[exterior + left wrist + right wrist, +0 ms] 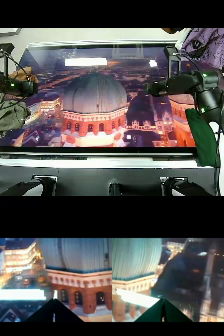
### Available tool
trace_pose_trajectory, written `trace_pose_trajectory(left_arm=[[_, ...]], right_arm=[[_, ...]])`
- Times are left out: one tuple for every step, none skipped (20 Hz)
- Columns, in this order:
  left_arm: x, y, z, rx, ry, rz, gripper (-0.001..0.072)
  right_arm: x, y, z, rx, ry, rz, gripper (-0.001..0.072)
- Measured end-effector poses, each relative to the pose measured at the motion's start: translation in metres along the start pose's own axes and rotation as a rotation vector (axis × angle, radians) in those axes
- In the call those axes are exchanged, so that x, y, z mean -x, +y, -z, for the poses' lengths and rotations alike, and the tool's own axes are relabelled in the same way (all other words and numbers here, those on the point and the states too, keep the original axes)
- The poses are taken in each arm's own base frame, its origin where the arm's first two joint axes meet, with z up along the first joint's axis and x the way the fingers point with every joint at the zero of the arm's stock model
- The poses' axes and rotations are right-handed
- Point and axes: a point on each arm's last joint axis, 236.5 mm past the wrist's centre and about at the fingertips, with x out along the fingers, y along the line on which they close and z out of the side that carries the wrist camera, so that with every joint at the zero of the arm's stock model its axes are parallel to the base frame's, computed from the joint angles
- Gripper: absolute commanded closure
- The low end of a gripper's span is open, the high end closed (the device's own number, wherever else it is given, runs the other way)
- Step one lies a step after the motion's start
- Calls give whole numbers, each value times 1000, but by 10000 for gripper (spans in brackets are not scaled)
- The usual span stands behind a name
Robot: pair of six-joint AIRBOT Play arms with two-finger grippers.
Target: Fold the clothes and pants, and hang the long-sleeved shirts on hangers.
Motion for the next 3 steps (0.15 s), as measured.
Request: trace_pose_trajectory(left_arm=[[0, 0, 0, -1, 1, -2, 687], [0, 1, 0, -1, 1, -3, 687], [0, 1, 0, -1, 1, -3, 687]], right_arm=[[0, 0, 0, 1, 0, 0, 680], [0, 0, 0, 1, 0, 0, 680], [0, 0, 0, 1, 0, 0, 680]])
